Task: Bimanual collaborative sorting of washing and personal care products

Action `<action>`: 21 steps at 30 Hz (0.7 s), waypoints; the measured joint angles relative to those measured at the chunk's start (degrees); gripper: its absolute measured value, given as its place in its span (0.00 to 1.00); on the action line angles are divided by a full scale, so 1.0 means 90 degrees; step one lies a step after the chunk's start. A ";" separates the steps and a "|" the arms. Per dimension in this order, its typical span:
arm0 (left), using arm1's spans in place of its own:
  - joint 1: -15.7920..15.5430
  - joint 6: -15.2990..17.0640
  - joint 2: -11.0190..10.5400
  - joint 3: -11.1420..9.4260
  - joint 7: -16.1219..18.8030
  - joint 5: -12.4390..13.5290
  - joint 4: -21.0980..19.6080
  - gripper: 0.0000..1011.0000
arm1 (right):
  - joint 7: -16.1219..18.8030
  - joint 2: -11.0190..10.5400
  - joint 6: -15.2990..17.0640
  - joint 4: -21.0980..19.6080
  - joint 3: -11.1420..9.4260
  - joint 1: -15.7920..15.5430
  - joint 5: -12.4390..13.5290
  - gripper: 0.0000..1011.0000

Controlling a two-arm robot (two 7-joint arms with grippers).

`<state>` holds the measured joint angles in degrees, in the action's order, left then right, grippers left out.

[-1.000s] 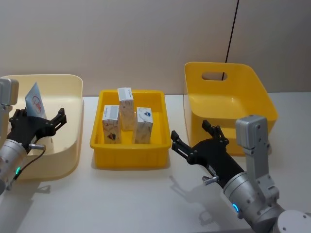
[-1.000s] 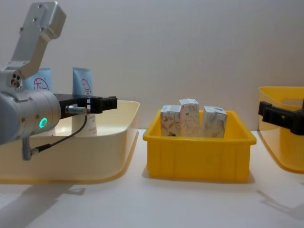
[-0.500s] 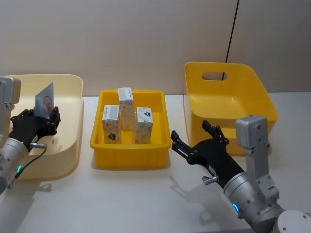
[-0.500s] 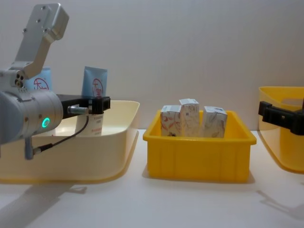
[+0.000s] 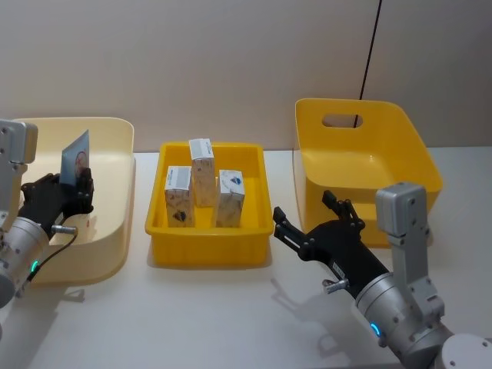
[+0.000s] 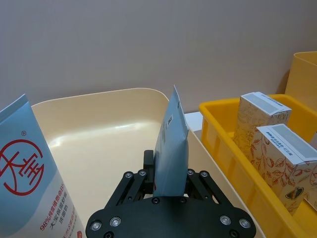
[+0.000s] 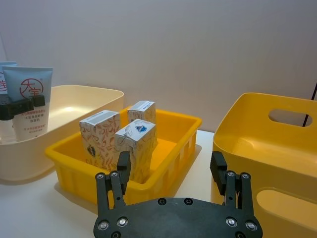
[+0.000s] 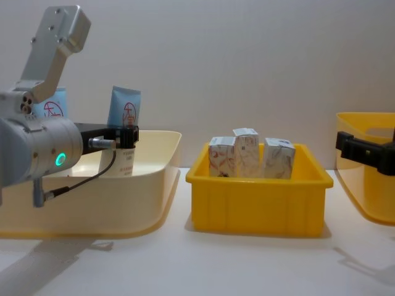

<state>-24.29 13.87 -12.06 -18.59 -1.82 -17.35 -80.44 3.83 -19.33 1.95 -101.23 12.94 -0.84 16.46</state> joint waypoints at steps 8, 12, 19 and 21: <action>-0.0002 0.0001 -0.0008 0.0010 -0.0084 -0.0004 0.0003 0.26 | 0.0000 0.0000 0.0000 0.0000 0.0000 0.0000 0.0000 0.99; -0.0007 -0.0002 -0.0044 0.0029 -0.0189 -0.0042 -0.0013 0.26 | 0.0000 0.0000 0.0000 0.0000 0.0000 0.0000 0.0000 0.99; -0.0052 -0.0093 -0.0141 0.0135 -0.0424 -0.0141 -0.0158 0.26 | -0.0001 0.0000 0.0000 0.0000 0.0000 0.0000 0.0000 0.99; -0.0076 -0.0123 -0.0167 0.0181 -0.0488 -0.0169 -0.0220 0.26 | 0.0000 0.0000 0.0000 0.0000 0.0000 0.0000 0.0000 0.99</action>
<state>-24.97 12.77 -13.56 -16.97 -6.22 -18.87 -82.42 3.83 -19.33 1.95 -101.23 12.94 -0.84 16.46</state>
